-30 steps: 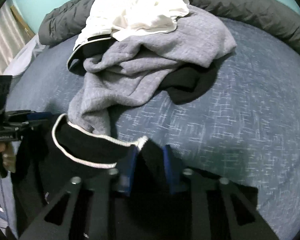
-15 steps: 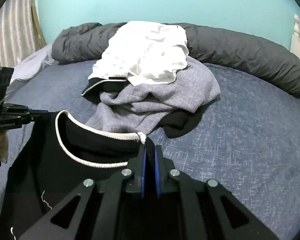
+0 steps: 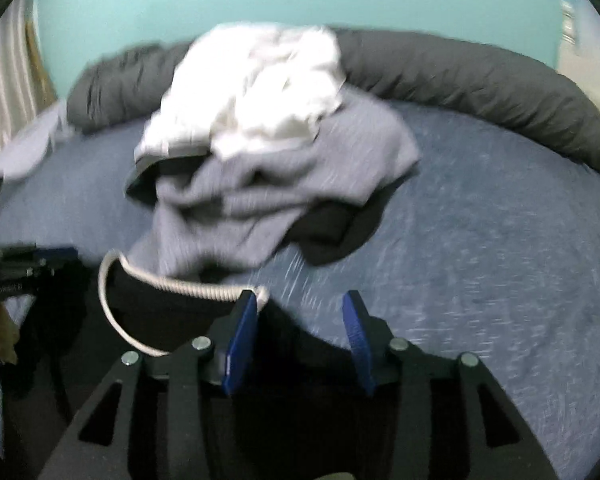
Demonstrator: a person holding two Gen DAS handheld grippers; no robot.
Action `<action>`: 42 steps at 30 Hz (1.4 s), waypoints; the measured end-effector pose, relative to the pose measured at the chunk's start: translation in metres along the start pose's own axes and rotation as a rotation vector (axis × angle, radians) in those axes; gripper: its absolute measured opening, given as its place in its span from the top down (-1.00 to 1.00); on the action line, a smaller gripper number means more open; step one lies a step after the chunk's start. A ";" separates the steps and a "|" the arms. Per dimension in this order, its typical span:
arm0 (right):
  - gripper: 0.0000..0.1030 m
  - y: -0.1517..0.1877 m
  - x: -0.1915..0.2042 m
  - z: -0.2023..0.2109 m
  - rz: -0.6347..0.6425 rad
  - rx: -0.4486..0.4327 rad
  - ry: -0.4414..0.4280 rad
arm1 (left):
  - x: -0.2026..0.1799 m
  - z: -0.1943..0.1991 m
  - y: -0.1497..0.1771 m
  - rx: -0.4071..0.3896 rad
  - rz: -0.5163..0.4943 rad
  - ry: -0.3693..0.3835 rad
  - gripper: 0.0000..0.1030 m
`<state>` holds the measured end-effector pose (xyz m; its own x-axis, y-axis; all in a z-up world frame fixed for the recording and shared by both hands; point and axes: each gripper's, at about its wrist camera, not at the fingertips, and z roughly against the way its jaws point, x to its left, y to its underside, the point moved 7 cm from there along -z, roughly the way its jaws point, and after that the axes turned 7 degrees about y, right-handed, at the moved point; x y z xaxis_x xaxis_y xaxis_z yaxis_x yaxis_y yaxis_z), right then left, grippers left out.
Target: Fold clothes
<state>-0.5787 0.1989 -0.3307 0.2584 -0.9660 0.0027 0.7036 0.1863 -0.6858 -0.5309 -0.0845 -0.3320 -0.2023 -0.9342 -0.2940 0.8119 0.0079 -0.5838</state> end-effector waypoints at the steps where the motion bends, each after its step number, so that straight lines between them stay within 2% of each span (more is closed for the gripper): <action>1: 0.10 -0.002 -0.005 0.008 -0.022 -0.022 -0.011 | 0.002 0.011 0.000 -0.019 0.010 0.012 -0.05; 5: 0.05 0.007 -0.019 0.033 -0.059 -0.030 -0.022 | 0.010 0.053 0.014 -0.055 0.059 0.052 -0.08; 8: 0.03 0.027 -0.029 0.049 -0.104 -0.004 -0.033 | 0.017 0.081 0.035 -0.049 0.092 0.053 -0.20; 14: 0.01 0.077 -0.054 0.079 -0.226 0.073 -0.055 | 0.029 0.115 0.088 0.021 0.140 0.044 -0.24; 19: -0.01 0.118 -0.063 0.108 -0.277 0.126 -0.070 | 0.031 0.141 0.133 0.069 0.161 0.046 -0.24; 27: -0.04 0.189 -0.055 0.159 -0.212 0.252 -0.090 | 0.017 0.178 0.207 0.171 0.178 0.082 -0.24; 31: -0.05 0.224 -0.050 0.187 -0.212 0.298 -0.122 | 0.006 0.194 0.252 0.236 0.209 0.095 -0.33; 34: -0.13 0.252 -0.048 0.210 -0.231 0.328 -0.135 | -0.004 0.207 0.277 0.262 0.220 0.103 -0.34; 42: -0.14 0.305 -0.036 0.255 -0.259 0.367 -0.154 | -0.030 0.246 0.336 0.294 0.264 0.139 -0.34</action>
<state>-0.2048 0.3362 -0.3541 0.1189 -0.9565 0.2665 0.9382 0.0203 -0.3455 -0.1177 -0.1417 -0.3335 -0.0221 -0.8568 -0.5153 0.9634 0.1195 -0.2401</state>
